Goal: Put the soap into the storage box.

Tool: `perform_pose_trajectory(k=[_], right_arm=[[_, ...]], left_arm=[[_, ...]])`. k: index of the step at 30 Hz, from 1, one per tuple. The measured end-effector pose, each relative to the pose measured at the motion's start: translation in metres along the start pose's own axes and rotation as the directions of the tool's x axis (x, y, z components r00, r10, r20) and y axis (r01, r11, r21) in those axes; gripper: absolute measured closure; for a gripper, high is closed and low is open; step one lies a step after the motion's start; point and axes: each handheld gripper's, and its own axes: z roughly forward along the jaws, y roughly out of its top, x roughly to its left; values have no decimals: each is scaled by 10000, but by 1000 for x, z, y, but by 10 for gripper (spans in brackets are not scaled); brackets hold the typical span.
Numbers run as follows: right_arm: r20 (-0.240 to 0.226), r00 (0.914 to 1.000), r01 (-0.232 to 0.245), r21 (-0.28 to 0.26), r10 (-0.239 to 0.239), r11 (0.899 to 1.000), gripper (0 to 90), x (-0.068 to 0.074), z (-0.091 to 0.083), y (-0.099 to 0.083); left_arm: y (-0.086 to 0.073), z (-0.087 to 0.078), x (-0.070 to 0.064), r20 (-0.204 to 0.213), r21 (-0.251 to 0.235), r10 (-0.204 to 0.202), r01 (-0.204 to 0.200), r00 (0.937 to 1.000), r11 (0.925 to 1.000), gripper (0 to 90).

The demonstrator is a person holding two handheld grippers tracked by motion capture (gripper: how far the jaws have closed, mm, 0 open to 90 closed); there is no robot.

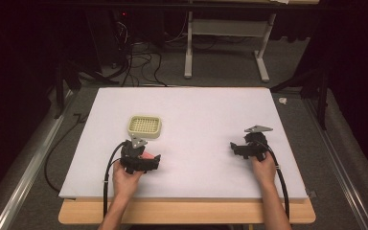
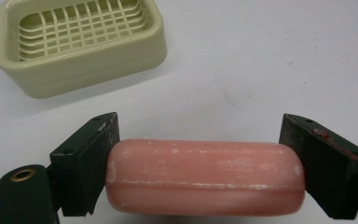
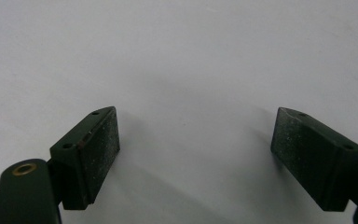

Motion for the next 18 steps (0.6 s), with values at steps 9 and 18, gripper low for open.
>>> perform_pose_trajectory(k=[9,18], right_arm=[[0,10000,0,0,0,10000,160,0,0,0],[-2,10000,-1,0,1,10000,160,0,0,0]], left_arm=[[8,-4,4,117,-97,8,-7,9999,10000,145],[19,-7,12,111,-178,63,-61,9999,9998,145]])
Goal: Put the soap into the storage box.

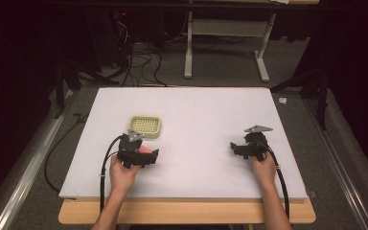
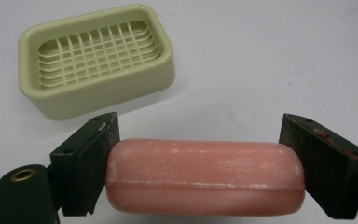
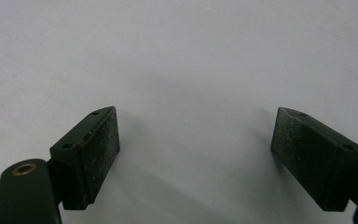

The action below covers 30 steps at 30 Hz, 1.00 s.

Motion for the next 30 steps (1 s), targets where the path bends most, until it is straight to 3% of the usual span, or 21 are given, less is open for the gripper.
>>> perform_pose_trajectory(k=[15,18,30], right_arm=[[-3,10000,-4,1,4,10000,160,0,0,0],[-4,10000,-7,2,7,10000,160,0,0,0],[-1,10000,6,-3,-6,10000,160,0,0,0]], left_arm=[[17,4,15,45,99,-141,140,9999,9999,145],[20,5,19,214,33,-338,337,9992,9994,146],[31,6,27,135,156,-250,248,9996,9996,146]])
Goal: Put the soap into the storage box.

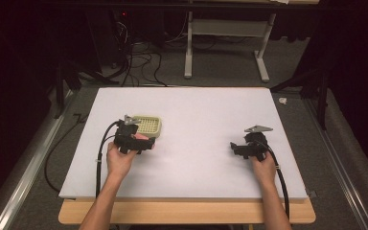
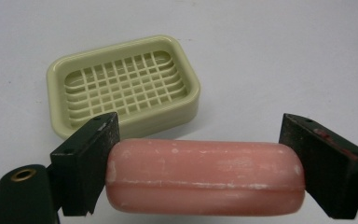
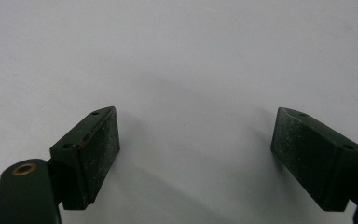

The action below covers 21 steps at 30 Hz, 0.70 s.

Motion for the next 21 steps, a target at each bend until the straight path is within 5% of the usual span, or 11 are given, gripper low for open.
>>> perform_pose_trajectory(k=[12,21], right_arm=[[-4,10000,-34,4,34,10000,159,0,0,0],[-10,10000,-32,-3,32,10000,159,0,0,0]], left_arm=[[22,0,12,-106,-252,-133,130,9999,9996,146],[36,14,18,-423,-100,-138,134,9990,9999,146]])
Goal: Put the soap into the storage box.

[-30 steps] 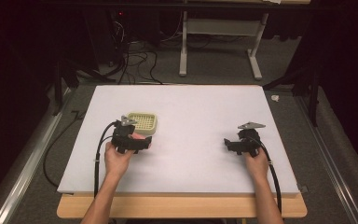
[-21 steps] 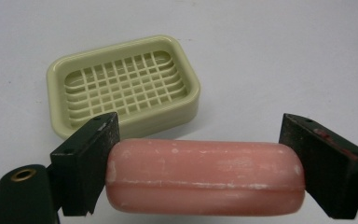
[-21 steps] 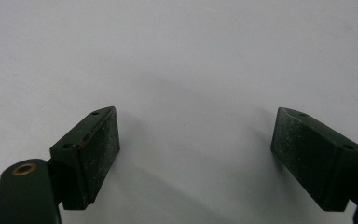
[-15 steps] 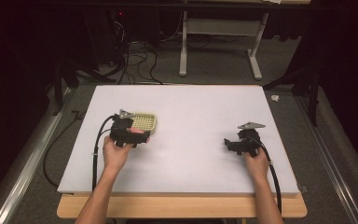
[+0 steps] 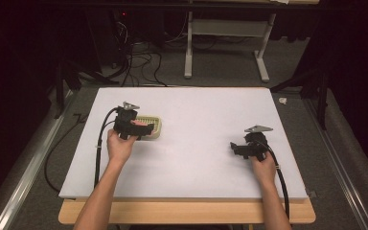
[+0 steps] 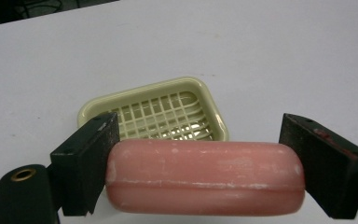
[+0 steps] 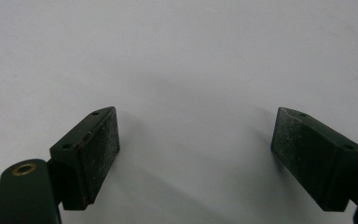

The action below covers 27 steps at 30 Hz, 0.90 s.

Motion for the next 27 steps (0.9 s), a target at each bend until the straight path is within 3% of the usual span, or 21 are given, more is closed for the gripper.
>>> perform_pose_trajectory(k=[6,9,27], right_arm=[[-5,10000,10,-5,-10,10000,159,0,0,0],[0,10000,4,0,-4,10000,159,0,0,0],[5,10000,-6,23,6,10000,159,0,0,0]], left_arm=[[6,13,7,-218,6,-275,275,9994,9996,145],[7,25,11,-449,278,-330,343,9984,9990,145],[10,58,24,-791,506,-994,1036,9919,9933,145]])
